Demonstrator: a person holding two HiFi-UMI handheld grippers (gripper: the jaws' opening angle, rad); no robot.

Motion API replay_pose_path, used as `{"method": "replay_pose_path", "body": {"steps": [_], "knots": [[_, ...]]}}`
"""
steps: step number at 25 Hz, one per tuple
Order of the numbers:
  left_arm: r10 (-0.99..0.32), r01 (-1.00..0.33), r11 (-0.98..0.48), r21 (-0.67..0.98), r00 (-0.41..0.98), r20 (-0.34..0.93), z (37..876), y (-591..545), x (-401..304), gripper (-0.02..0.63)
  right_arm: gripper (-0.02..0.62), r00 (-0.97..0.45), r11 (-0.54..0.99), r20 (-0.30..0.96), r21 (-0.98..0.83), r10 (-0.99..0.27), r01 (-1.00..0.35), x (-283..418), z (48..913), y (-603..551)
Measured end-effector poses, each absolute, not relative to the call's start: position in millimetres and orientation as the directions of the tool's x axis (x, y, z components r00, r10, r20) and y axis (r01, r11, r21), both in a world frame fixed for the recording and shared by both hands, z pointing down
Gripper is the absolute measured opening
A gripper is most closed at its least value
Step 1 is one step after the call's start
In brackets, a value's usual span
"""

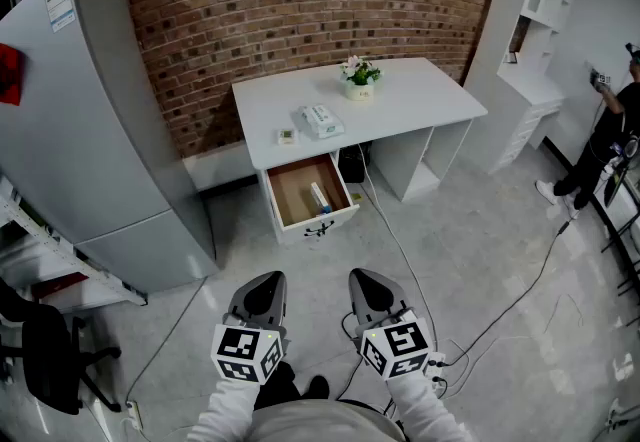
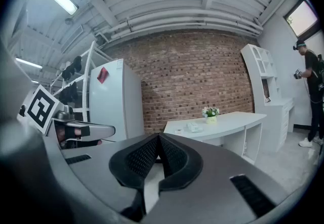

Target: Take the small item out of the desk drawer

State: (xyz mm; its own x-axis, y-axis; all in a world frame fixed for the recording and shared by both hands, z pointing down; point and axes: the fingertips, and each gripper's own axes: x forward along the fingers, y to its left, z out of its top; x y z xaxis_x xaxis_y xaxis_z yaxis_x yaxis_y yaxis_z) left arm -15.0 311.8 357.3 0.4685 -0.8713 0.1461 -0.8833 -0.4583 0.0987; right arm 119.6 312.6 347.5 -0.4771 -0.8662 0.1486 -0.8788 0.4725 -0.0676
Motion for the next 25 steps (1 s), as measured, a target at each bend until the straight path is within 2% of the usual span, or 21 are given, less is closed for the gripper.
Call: {"method": "replay_pose_path", "body": {"steps": [20,25], "knots": [[-0.873,-0.892,-0.436,0.124,0.452,0.181,374,294,-17,0.017,0.032,-0.468,0.449,0.21,-0.134,-0.858,-0.883,129,372,290],[-0.861,-0.882,-0.45,0.143,0.471,0.193,382,256,-19,0.017,0.066,-0.468,0.442,0.245,-0.156,-0.849,-0.883,129,384,258]]}}
